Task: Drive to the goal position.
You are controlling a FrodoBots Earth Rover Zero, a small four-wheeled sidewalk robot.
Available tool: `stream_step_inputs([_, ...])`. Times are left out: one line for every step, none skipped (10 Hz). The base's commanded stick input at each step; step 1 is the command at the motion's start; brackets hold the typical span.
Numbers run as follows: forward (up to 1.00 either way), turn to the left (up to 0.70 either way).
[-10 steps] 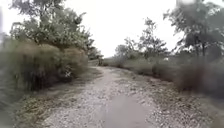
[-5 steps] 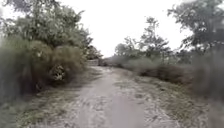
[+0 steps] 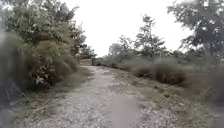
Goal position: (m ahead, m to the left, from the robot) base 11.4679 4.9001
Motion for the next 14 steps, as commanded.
stream_step_inputs([0.7, 0.0])
stream_step_inputs([0.7, 0.0])
stream_step_inputs([0.7, 0.0])
stream_step_inputs([0.7, 0.0])
stream_step_inputs([0.7, 0.0])
stream_step_inputs([0.7, 0.0])
stream_step_inputs([0.7, 0.0])
stream_step_inputs([0.7, 0.0])
stream_step_inputs([0.7, 0.0])
stream_step_inputs([0.7, 0.0])
stream_step_inputs([0.7, 0.0])
stream_step_inputs([0.7, 0.0])
stream_step_inputs([0.7, 0.0])
stream_step_inputs([0.7, 0.0])
